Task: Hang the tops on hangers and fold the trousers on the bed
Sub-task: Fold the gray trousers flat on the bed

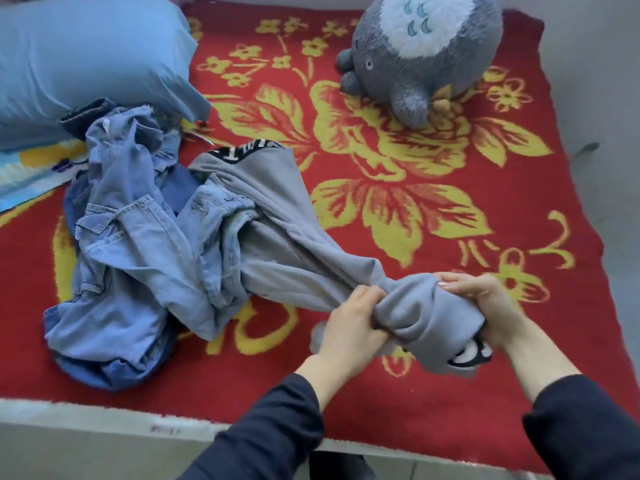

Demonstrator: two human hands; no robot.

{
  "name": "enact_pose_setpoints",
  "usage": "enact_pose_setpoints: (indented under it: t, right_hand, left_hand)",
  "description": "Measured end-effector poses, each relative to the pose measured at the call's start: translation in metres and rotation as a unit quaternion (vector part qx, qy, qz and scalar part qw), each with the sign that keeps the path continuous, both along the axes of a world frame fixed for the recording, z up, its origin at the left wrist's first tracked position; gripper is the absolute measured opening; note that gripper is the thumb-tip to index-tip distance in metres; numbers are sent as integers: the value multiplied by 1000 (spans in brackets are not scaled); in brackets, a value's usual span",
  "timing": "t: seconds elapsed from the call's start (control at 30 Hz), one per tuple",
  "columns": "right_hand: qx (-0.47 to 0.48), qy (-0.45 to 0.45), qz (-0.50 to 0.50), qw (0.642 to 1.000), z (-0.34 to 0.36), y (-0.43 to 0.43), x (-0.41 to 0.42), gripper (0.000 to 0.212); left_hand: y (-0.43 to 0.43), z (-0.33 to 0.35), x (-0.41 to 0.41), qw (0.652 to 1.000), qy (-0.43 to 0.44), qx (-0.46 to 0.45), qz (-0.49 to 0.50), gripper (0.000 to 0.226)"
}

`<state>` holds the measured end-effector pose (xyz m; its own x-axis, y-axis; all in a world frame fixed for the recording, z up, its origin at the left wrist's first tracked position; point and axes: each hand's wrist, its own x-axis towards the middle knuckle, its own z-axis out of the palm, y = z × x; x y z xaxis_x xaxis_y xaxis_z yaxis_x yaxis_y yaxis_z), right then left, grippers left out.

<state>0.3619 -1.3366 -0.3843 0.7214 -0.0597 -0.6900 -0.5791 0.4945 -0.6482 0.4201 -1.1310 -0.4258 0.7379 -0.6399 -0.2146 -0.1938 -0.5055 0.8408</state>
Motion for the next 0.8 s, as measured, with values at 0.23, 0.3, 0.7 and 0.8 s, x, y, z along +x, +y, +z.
enact_pose_setpoints:
  t: [0.23,0.3,0.7,0.8]
  right_hand:
    - [-313,177,-35,932,-71,-32,-54,24]
    - [-423,213,-34,880,-99,-19,-59,20]
    - [-587,5,247,771,-155,69,-21,72]
    - [-557,18,281,782,-160,86,-10,89]
  left_hand:
    - [-25,-59,-38,976,148,83,-138,61]
    - [3,-82,-18,984,67,156,-57,69]
    - [54,-139,84,903,-72,414,-92,25]
    - [34,-98,63,963,-11,237,-128,13]
